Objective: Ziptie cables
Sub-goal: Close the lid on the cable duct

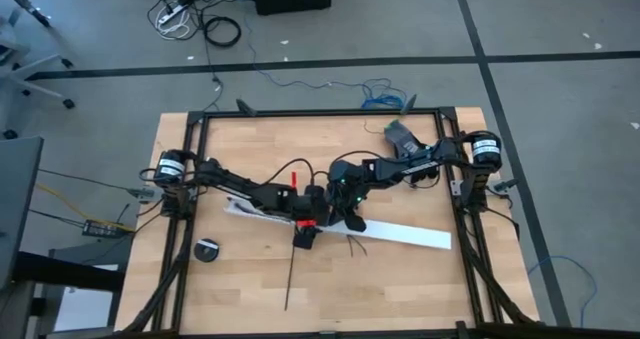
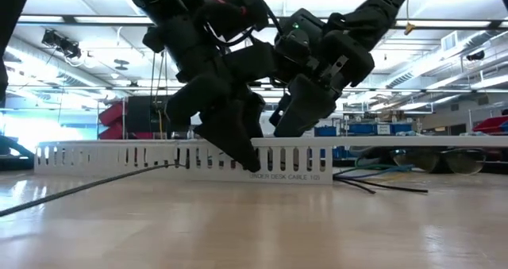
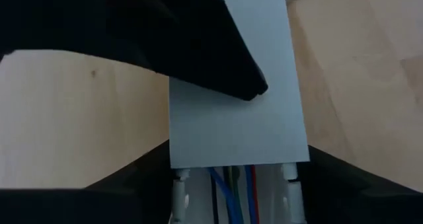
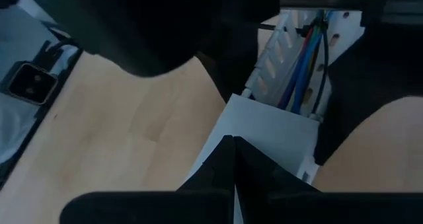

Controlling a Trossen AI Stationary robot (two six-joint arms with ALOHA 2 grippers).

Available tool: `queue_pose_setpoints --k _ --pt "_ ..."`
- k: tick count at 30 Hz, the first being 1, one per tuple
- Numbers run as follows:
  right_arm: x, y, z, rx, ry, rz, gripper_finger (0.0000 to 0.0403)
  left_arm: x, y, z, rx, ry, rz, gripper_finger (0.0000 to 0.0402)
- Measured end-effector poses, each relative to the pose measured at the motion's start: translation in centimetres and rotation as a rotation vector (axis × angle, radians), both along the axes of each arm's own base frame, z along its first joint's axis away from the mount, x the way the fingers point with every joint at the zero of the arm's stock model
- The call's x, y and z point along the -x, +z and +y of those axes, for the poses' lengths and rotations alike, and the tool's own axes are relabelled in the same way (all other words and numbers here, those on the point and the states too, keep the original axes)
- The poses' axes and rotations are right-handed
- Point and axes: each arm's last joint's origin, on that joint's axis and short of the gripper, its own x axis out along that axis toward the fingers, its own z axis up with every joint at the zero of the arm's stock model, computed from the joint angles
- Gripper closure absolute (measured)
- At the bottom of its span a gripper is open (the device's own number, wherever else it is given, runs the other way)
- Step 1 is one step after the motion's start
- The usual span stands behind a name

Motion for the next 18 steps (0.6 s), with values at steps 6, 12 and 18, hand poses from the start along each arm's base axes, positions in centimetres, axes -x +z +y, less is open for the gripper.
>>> queue_pose_setpoints --k 6,12,18 --pt "0.2 -0.2 0.0 0.003 -0.014 0.031 0.0403 0.4 1.0 0.1 -0.013 0.004 0.003 0.0115" --pt "0.3 -0.3 0.0 -0.005 -0.018 0.051 0.0403 1.3 1.2 0.2 -0.004 0.018 0.09 0.0087" --pt "0.3 -0.3 0.1 -0.007 -0.019 0.057 0.0403 2.1 0.8 0.3 0.009 0.047 0.178 0.008"
